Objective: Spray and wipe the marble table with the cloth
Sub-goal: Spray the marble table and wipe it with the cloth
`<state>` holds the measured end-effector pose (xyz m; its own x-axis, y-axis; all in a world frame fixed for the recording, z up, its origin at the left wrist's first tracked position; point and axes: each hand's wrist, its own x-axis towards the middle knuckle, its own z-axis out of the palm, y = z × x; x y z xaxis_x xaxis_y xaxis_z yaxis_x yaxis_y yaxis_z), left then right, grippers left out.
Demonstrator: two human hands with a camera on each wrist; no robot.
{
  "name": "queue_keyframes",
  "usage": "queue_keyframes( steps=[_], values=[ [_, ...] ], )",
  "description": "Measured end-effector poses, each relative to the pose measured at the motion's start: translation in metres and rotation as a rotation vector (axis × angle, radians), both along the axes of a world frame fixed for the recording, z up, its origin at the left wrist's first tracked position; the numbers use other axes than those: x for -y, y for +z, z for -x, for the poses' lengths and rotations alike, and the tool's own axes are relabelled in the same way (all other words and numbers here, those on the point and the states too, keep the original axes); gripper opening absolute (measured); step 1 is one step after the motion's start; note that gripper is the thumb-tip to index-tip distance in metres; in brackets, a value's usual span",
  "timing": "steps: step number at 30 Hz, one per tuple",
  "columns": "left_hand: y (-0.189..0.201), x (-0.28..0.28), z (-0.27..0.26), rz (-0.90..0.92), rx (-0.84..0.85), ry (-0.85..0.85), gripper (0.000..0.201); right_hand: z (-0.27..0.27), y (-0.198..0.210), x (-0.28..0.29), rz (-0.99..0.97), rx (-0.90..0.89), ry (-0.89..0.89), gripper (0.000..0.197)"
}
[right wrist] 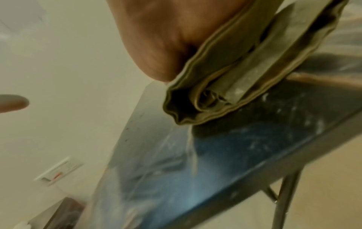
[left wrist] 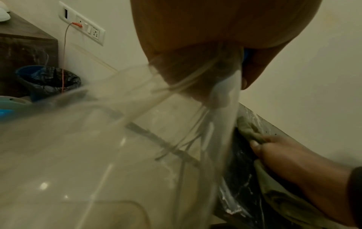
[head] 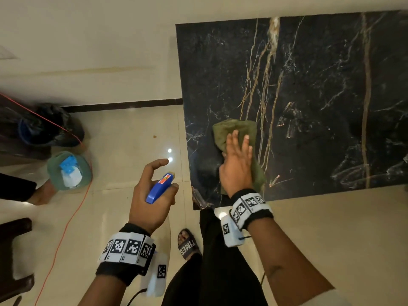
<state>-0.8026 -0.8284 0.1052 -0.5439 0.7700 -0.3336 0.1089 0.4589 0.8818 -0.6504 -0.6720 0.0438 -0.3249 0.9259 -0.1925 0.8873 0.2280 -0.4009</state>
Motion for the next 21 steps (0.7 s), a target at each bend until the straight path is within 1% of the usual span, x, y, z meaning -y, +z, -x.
queue_keyframes(
  steps=[3, 5, 7, 9, 11, 13, 15, 17, 19, 21],
  values=[
    [0.001, 0.007, -0.004, 0.008, -0.003, 0.011, 0.052, 0.030, 0.003, 0.044, 0.032, -0.031, 0.159, 0.081],
    [0.000, 0.009, -0.004, 0.013, -0.004, 0.014, 0.052, 0.044, 0.000, 0.062, 0.058, -0.011, 0.270, 0.083],
    [0.000, 0.011, -0.005, 0.011, -0.017, -0.004, 0.053, 0.042, -0.002, 0.062, 0.060, -0.003, 0.333, 0.082],
    [0.001, 0.010, -0.006, 0.004, -0.024, -0.024, 0.053, 0.030, -0.001, 0.052, 0.046, -0.023, 0.352, 0.081],
    [0.002, 0.010, -0.004, -0.001, -0.025, -0.032, 0.053, 0.014, 0.001, 0.036, 0.047, -0.044, 0.298, 0.083],
    [0.002, 0.010, -0.002, -0.008, -0.028, -0.033, 0.053, -0.010, 0.000, 0.016, 0.025, -0.029, 0.167, 0.084],
    [0.001, 0.009, 0.002, -0.011, -0.022, -0.026, 0.053, -0.037, -0.004, -0.005, 0.000, 0.003, 0.025, 0.081],
    [0.001, 0.009, 0.003, -0.017, -0.016, -0.025, 0.054, -0.058, -0.007, -0.019, -0.003, 0.008, -0.077, 0.075],
    [0.000, 0.008, 0.003, -0.023, -0.014, -0.032, 0.054, -0.057, -0.007, -0.020, -0.004, -0.022, -0.126, 0.070],
    [-0.002, 0.008, 0.002, -0.019, -0.007, -0.035, 0.053, -0.038, -0.008, -0.008, -0.005, -0.020, -0.135, 0.070]
  ],
)
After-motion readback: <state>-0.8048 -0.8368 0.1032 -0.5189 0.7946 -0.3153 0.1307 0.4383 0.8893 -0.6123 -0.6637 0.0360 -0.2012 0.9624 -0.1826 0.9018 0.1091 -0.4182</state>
